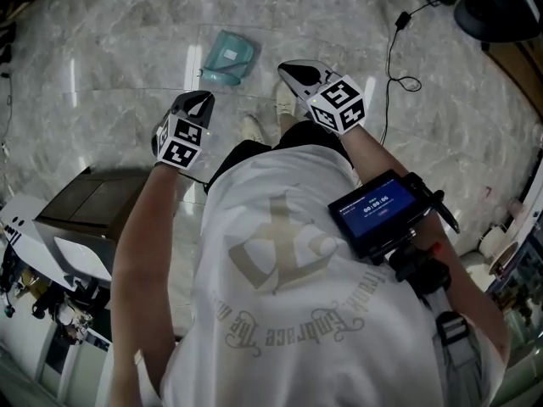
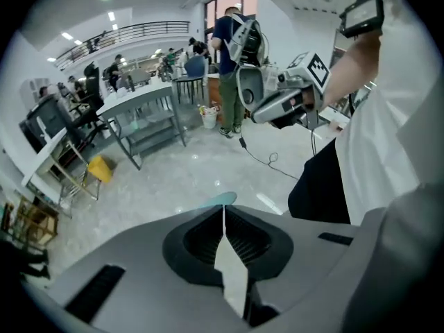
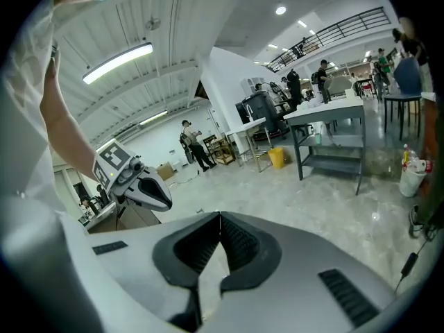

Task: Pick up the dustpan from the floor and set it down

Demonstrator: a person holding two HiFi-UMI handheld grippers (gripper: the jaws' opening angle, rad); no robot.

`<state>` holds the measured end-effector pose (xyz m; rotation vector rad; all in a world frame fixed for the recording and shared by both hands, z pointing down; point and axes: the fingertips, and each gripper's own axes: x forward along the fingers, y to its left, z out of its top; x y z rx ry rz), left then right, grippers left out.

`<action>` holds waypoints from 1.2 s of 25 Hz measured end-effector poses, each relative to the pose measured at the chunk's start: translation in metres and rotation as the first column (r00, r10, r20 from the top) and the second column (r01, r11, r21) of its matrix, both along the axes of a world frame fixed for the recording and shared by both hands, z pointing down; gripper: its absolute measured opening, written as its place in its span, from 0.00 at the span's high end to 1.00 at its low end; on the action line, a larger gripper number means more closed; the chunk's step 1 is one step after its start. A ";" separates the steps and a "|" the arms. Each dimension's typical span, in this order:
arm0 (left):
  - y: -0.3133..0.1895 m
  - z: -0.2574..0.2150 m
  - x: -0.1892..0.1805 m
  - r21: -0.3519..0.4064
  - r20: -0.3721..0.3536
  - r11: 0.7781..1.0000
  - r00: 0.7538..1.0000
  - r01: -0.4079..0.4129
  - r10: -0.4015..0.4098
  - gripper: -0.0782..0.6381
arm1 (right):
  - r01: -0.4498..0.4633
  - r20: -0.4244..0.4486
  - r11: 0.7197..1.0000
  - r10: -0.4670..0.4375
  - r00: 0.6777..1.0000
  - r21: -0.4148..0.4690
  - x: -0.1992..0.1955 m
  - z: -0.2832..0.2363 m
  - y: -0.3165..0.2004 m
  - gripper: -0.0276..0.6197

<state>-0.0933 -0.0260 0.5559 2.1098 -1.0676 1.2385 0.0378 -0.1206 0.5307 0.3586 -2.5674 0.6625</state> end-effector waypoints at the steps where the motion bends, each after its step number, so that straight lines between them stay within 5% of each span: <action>1: -0.002 0.001 0.000 0.001 0.019 0.999 0.999 -0.039 0.039 0.87 | -0.007 -0.001 1.000 0.007 1.000 -0.004 0.002 0.001 0.000 0.93; 6: -0.013 0.012 -0.003 -0.015 0.093 0.980 0.976 -0.198 0.199 0.87 | -0.045 -0.008 0.999 0.045 0.999 -0.021 0.010 0.007 0.000 0.93; 11: -0.012 0.028 -0.005 -0.062 0.155 0.937 0.924 -0.344 0.350 0.80 | -0.077 -0.019 0.996 0.076 0.997 -0.035 0.021 0.012 0.000 0.93; 23: -0.017 0.070 -0.015 -0.203 0.252 0.778 0.736 -0.595 0.629 0.55 | -0.163 -0.023 0.986 0.162 0.986 -0.040 0.036 0.011 -0.013 0.93; 30: -0.022 0.100 -0.022 -0.284 0.243 0.684 0.640 -0.672 0.729 0.55 | -0.229 -0.061 0.972 0.226 0.972 -0.054 0.060 0.021 -0.012 0.93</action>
